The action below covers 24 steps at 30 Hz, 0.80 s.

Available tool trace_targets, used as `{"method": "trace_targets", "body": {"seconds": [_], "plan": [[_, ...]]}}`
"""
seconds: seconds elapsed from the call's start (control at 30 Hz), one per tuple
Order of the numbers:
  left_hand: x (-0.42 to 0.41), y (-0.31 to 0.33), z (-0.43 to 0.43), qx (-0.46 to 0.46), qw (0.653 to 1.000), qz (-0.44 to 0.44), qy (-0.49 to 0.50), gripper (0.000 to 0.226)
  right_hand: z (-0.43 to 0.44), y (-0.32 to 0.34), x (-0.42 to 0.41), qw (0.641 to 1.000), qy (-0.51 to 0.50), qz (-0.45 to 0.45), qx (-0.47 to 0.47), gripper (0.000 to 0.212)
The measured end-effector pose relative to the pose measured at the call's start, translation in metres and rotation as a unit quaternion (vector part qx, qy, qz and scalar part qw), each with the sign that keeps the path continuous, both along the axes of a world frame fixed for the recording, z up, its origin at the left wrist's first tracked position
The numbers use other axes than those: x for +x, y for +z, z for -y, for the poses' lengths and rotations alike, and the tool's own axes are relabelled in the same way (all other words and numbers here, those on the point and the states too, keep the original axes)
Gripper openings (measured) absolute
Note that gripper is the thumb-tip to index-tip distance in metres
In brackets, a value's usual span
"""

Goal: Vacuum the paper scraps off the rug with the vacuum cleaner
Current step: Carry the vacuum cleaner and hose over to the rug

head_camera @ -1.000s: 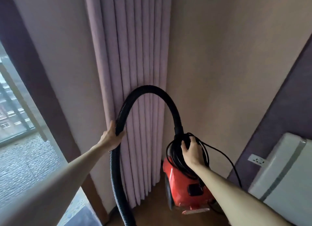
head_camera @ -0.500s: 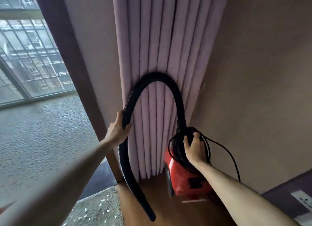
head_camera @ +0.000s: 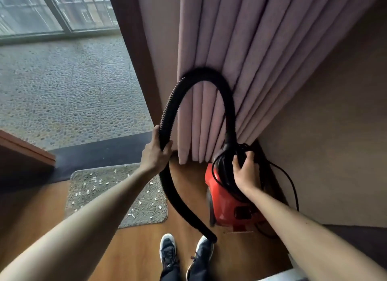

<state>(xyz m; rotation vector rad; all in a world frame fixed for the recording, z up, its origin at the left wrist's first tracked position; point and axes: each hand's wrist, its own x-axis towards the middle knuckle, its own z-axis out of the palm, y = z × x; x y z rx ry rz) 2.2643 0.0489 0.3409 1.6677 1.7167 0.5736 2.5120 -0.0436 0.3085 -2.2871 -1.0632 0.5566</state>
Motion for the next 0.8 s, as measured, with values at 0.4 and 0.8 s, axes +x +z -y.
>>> {"method": "trace_targets", "body": {"seconds": [0.4,0.8], "plan": [[-0.065,-0.155,0.016,-0.071,0.996,-0.027,0.036,0.053,0.001,-0.144,-0.046,0.999,0.034,-0.021,-0.028,0.031],[-0.08,-0.341,0.028,-0.167,0.983,-0.002,0.075,0.051,-0.016,-0.308,-0.061,0.997,0.054,-0.02,-0.058,0.036]]}}
